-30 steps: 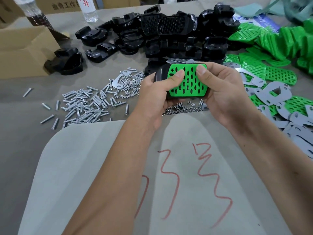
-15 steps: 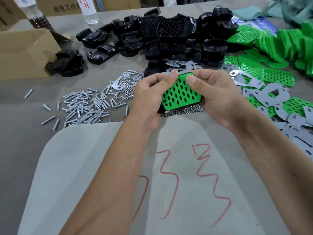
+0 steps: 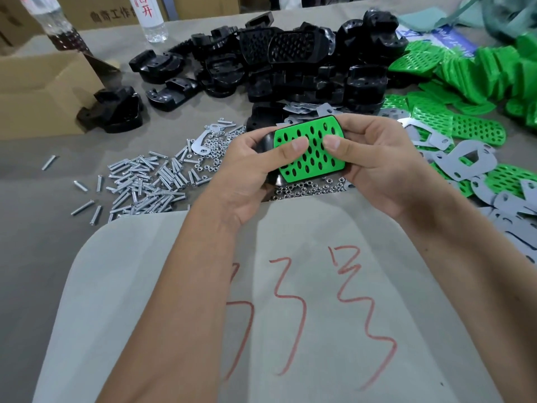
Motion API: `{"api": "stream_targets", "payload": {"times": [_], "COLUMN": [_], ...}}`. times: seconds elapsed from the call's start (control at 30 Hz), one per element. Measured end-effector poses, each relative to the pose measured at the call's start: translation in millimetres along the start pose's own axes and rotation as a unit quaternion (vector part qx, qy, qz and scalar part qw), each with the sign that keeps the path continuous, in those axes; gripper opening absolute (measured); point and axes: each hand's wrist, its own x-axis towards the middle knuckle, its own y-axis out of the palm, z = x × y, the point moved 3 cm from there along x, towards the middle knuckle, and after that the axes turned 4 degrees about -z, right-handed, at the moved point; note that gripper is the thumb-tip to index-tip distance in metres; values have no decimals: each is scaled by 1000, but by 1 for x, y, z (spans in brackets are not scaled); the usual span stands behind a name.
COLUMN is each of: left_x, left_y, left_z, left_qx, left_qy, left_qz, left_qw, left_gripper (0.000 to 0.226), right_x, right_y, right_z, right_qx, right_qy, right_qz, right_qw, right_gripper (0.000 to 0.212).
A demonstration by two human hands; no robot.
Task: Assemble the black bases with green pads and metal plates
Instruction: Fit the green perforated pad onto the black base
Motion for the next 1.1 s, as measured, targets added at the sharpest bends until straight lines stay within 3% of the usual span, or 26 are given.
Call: {"api": "stream_targets", "payload": {"times": [0.13,0.3,0.5,0.63,0.93,1.1], "left_x": [0,4,2,2,2,1], "left_y": [-1,2,16,17,13,14], "left_z": [3,7,8,8,5,3], "left_qx": [-37,-7,-49,-49,-82,-35], "left_qy": [13,9,29,52,32,59], "left_qz": [28,-41,-134,-184,-142,-155], "left_qw": [999,999,989,980,986,986], "left_gripper": [12,12,12,16,15,10], "right_x": [-2,3,7,7,5,4], "right_y": [1,3,3,6,6,4], "right_z": [3,-1,-8,-12,-8,-9], "right_qx": [24,14,10,13,82,60], "right_qy": [-20,-19,-24,-18,-31,-30], "right_qz": [36,-11,-94,-94,-4,-32], "right_qw": [999,1000,995,995,996,997], "right_gripper": [44,38,23,22,34,32]}}
